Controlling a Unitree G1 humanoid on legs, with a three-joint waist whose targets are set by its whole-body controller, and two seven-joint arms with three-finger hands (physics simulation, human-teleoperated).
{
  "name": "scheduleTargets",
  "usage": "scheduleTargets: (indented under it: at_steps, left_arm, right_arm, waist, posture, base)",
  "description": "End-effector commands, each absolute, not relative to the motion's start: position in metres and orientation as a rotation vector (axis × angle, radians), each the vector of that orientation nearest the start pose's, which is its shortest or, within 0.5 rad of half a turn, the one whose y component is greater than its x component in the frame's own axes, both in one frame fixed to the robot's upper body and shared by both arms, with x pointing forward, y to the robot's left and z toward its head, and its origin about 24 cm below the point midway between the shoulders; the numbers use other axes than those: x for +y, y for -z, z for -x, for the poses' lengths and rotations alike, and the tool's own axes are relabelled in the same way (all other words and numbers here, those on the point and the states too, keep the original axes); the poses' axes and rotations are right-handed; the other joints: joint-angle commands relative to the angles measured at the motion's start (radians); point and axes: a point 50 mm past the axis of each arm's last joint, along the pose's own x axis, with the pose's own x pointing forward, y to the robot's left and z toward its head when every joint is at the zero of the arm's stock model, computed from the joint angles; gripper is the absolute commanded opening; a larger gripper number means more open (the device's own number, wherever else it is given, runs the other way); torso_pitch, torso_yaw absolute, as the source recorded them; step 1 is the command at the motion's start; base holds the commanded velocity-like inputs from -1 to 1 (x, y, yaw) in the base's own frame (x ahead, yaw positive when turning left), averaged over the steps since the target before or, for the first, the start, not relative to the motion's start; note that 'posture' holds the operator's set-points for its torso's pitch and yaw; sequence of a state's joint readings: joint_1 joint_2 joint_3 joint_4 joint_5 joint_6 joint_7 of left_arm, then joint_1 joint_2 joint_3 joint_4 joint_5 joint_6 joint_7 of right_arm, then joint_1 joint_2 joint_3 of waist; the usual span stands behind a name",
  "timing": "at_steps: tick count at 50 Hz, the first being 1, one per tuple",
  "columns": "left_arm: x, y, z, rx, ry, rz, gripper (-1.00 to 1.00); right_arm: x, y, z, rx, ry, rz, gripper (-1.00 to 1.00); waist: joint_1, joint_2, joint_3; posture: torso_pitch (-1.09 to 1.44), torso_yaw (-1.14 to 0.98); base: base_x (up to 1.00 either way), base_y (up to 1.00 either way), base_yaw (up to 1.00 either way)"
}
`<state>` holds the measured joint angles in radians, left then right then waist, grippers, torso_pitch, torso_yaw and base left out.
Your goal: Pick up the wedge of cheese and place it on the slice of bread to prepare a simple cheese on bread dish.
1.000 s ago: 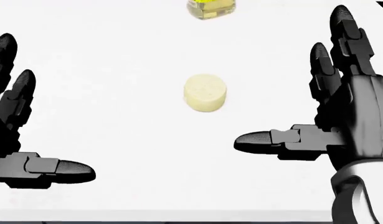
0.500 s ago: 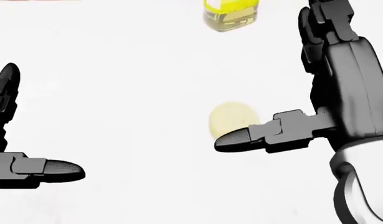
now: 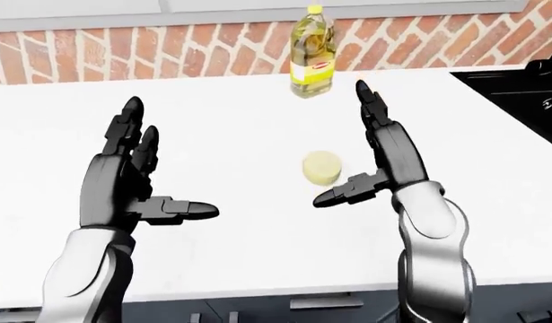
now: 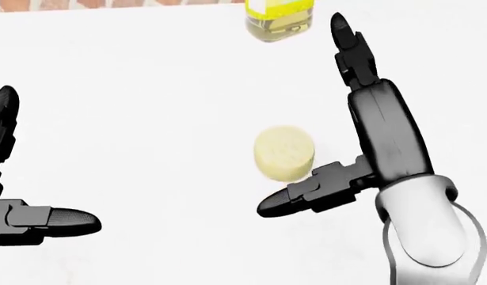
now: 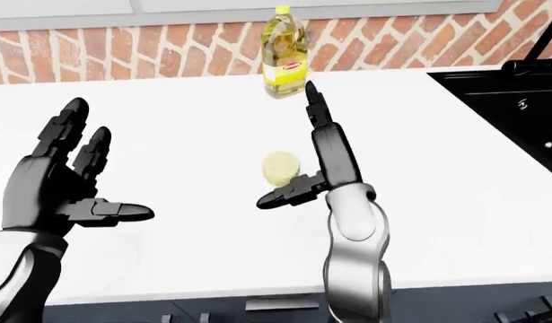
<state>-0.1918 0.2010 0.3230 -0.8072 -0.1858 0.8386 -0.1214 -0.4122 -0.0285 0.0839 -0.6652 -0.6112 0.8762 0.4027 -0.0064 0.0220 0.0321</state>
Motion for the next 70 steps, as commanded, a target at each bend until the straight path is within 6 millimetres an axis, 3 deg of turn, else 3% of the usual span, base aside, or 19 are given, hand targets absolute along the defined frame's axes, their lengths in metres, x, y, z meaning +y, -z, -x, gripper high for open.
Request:
scheduleTargets:
  at_steps: [1, 13, 31, 35, 51, 57, 67, 70]
  left_arm:
    - [0.202, -0.208, -0.224, -0.269, -0.016, -0.083, 1.0]
    - [0.204, -0.207, -0.223, -0.265, -0.018, -0.082, 1.0]
    - [0.203, -0.208, -0.225, -0.268, -0.015, -0.083, 1.0]
    - [0.206, -0.208, -0.223, -0.267, -0.019, -0.083, 1.0]
    - [0.206, -0.208, -0.222, -0.267, -0.023, -0.083, 1.0]
    - [0.207, -0.208, -0.222, -0.269, -0.025, -0.082, 1.0]
    - [0.207, -0.211, -0.222, -0.272, -0.026, -0.084, 1.0]
    - [0.207, -0.211, -0.222, -0.273, -0.024, -0.085, 1.0]
  right_arm:
    - [-0.127, -0.221, -0.26, -0.234, -0.065, 0.455, 1.0]
    - [-0.115, -0.22, -0.28, -0.215, -0.084, 0.469, 1.0]
    - [-0.112, -0.224, -0.312, -0.17, -0.062, 0.482, 1.0]
    - [-0.111, -0.212, -0.321, -0.133, -0.052, 0.508, 1.0]
    - [-0.114, -0.2, -0.323, -0.109, -0.048, 0.521, 1.0]
    - [-0.116, -0.199, -0.321, -0.105, -0.047, 0.524, 0.51]
    - [-0.118, -0.195, -0.316, -0.099, -0.052, 0.536, 0.3]
    - [-0.12, -0.194, -0.316, -0.097, -0.052, 0.538, 0.15]
  waist:
    - [0.001, 0.003, -0.018]
    - [0.003, 0.005, -0.02]
    - [0.007, 0.004, -0.028]
    - [0.007, 0.005, -0.029]
    - [0.008, -0.004, -0.035]
    - [0.008, -0.004, -0.034]
    - [0.009, -0.002, -0.032]
    - [0.009, -0.001, -0.032]
  posture:
    - [0.0, 0.0]
    - [0.0, 0.0]
    - [0.0, 0.0]
    - [0.0, 0.0]
    - [0.0, 0.0]
    - [0.0, 0.0]
    - [0.0, 0.0]
    - [0.0, 0.0]
  base:
    - [0.0, 0.0, 0.0]
    - [0.0, 0.0, 0.0]
    - [0.0, 0.0, 0.0]
    - [0.0, 0.0, 0.0]
    - [0.0, 0.0, 0.0]
    - [0.0, 0.0, 0.0]
    - [0.0, 0.0, 0.0]
    - [0.0, 0.0, 0.0]
